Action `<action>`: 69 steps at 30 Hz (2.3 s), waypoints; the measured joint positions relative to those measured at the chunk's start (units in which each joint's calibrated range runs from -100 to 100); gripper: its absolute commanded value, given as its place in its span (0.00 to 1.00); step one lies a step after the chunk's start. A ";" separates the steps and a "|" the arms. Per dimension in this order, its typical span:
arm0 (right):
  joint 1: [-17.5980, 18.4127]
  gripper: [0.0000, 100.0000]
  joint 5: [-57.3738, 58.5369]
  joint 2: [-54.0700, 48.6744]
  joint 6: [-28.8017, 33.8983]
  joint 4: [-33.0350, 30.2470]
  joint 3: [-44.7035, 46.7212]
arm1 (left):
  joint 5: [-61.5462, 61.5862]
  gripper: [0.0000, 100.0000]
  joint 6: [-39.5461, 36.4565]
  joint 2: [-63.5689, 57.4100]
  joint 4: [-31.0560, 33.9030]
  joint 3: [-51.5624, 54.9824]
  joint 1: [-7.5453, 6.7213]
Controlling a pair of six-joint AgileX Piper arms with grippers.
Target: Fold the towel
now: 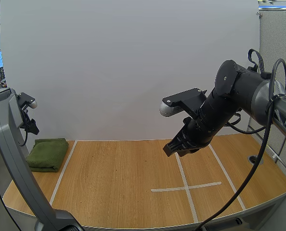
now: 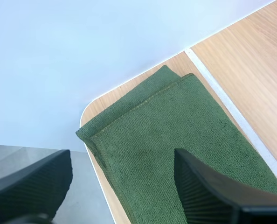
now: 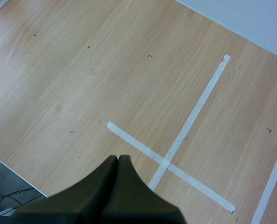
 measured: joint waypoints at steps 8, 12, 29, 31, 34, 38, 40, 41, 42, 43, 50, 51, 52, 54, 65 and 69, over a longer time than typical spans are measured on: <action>0.00 0.00 0.00 0.00 0.00 0.00 0.00 | 0.00 0.70 0.00 -0.12 0.00 1.22 0.18; 0.00 0.00 0.00 0.00 0.00 0.00 0.00 | 0.17 0.11 0.00 -0.12 -0.33 2.68 0.26; 0.00 0.00 -13.39 -9.83 11.28 -0.10 0.00 | 0.17 0.00 -6.07 -17.34 -18.22 3.75 2.25; 0.00 0.00 -13.57 -11.78 12.12 -0.10 0.00 | -0.04 0.00 -6.93 -18.70 -18.36 3.75 1.39; 0.00 0.00 -14.22 -24.19 13.86 -0.23 1.80 | -0.16 0.00 -9.15 -20.91 -18.26 3.75 -1.24; 0.00 0.00 -20.18 -31.18 15.19 -1.57 2.95 | -0.16 0.00 -10.96 -22.66 -19.28 3.75 -3.49; 0.00 0.00 -23.76 -36.14 17.51 -3.25 3.12 | -0.16 0.00 -11.90 -23.40 -19.42 3.75 -4.68; -0.07 0.00 -25.51 -38.22 19.09 -4.31 3.12 | -0.16 0.00 -12.12 -23.58 -19.42 3.75 -4.99; -0.30 0.00 -26.65 -39.94 20.63 -5.51 3.12 | -0.16 0.00 -12.76 -24.29 -19.88 3.75 -5.75; -0.51 0.00 -26.92 -40.26 21.20 -5.76 3.12 | -0.16 0.00 -12.86 -24.29 -19.88 3.75 -5.89; -4.02 0.00 -32.81 -47.54 27.06 -10.26 5.52 | -0.16 0.00 -15.29 -30.56 -20.52 6.28 -9.87; -4.10 0.00 -33.19 -47.74 27.06 -10.14 5.97 | 0.02 0.00 -15.29 -31.43 -20.64 7.22 -10.05; -4.22 0.00 -33.84 -48.52 27.26 -10.13 6.64 | 0.02 0.00 -15.29 -32.36 -20.81 8.10 -10.04; -4.22 0.00 -34.49 -48.89 27.24 -10.13 7.10 | 0.05 0.00 -14.74 -34.13 -21.33 10.30 -10.22; 0.46 0.00 -37.12 -51.65 29.99 -7.95 22.31 | -3.25 0.00 -11.38 -52.22 -26.84 29.17 -10.29; 2.53 0.00 -37.12 -51.65 30.17 -7.84 22.31 | -5.96 0.00 -10.74 -56.78 -28.33 33.23 -10.29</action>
